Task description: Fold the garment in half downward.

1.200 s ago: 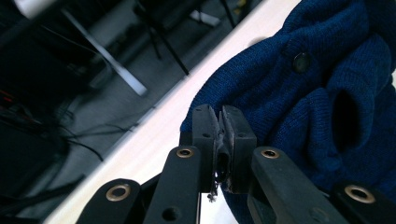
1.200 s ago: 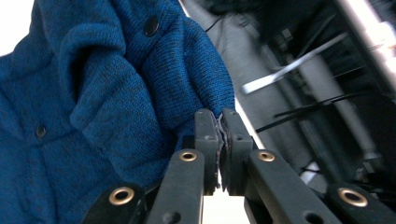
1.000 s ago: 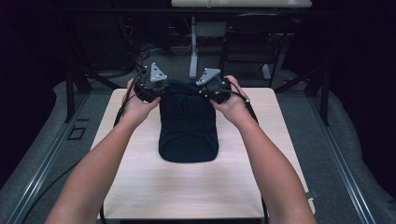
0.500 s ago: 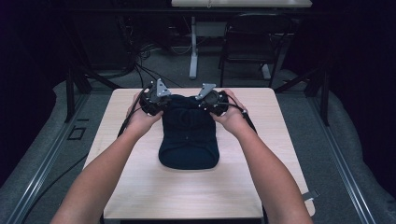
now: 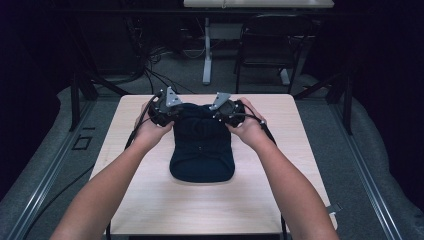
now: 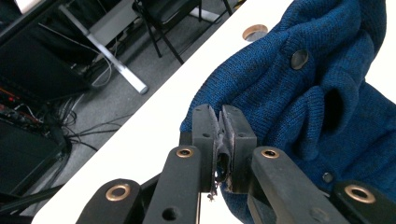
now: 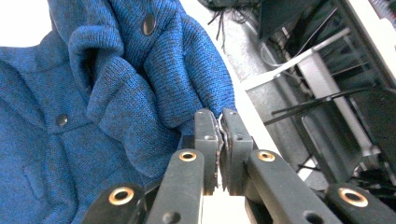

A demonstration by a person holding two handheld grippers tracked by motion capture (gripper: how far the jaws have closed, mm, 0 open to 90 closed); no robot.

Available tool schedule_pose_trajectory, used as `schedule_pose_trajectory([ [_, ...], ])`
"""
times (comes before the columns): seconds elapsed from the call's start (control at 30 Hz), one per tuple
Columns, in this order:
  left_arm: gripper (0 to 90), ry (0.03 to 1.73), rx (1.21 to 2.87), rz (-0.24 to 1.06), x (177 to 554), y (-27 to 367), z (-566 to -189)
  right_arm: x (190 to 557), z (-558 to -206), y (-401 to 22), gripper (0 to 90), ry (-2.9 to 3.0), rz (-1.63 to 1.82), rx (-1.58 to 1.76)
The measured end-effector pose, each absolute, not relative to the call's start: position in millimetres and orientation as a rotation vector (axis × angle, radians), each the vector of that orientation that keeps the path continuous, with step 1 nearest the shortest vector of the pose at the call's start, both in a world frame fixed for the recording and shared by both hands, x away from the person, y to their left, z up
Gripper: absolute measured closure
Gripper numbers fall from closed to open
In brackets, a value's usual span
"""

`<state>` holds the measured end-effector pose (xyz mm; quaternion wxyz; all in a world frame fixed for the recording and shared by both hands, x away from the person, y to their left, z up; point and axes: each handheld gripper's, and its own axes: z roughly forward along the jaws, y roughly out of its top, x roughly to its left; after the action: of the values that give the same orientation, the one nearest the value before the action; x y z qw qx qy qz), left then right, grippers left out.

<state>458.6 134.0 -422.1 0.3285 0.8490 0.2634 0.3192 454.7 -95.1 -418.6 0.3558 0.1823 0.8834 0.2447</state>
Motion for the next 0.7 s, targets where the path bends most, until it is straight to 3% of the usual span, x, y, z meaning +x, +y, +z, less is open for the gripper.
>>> schedule_pose_trajectory([
  [0.33, 85.0, 0.605, 2.284, 0.723, 420, 141, -465, 411, -459, -102, 86.5, 2.345, 0.630, 0.368],
  [0.7, 84.9, 0.599, 2.293, 0.667, 415, 147, -471, 395, -462, -102, 86.4, 2.413, 0.637, 0.381],
])
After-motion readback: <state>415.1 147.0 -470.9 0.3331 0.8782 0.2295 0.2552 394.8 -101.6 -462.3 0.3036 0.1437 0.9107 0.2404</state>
